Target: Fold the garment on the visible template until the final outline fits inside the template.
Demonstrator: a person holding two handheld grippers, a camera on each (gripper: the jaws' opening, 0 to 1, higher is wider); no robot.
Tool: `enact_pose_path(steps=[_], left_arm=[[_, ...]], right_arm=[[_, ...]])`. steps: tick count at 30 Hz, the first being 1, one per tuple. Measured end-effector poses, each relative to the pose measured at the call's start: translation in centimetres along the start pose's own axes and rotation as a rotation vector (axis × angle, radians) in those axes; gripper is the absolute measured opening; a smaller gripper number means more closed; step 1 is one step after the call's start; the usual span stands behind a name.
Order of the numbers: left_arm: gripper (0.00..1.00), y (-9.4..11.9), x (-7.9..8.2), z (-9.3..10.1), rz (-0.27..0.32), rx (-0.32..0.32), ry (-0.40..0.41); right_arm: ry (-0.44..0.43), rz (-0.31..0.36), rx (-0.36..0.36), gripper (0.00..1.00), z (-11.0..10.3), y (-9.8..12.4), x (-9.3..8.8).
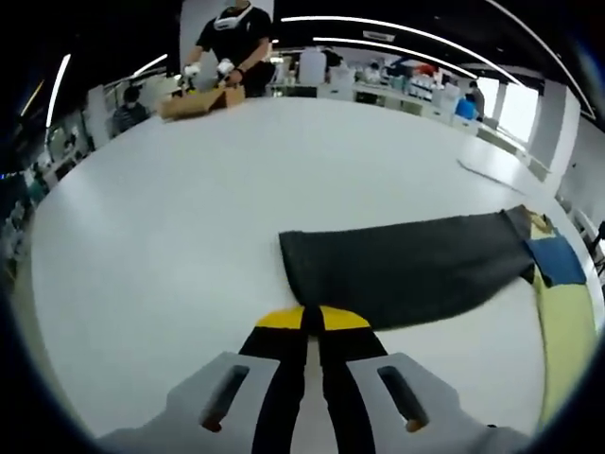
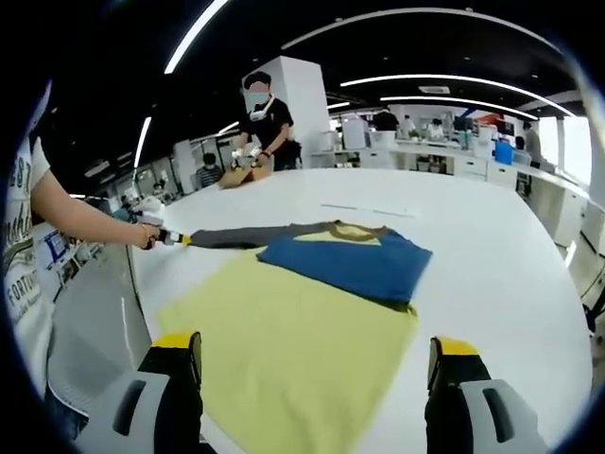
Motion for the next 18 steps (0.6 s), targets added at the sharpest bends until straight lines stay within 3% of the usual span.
enact_pose_path(steps=[18], left_arm=[[0.00,1.7,1.0,0.7,-0.008,-0.014,-0.075]], right_arm=[[0.011,0.008,0.014,0.99,-0.3,0.2,0.2]])
Point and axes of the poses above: the point that each gripper's makers call its tool centre point, and the gripper's own axes: y roughly backward along the fingers, z roughly to its right, x roughly out of its top, the point moved 1 cm from there along y, roughly backward along the fingers, and after that the axes turned 6 degrees about y, right-handed, at the moved point
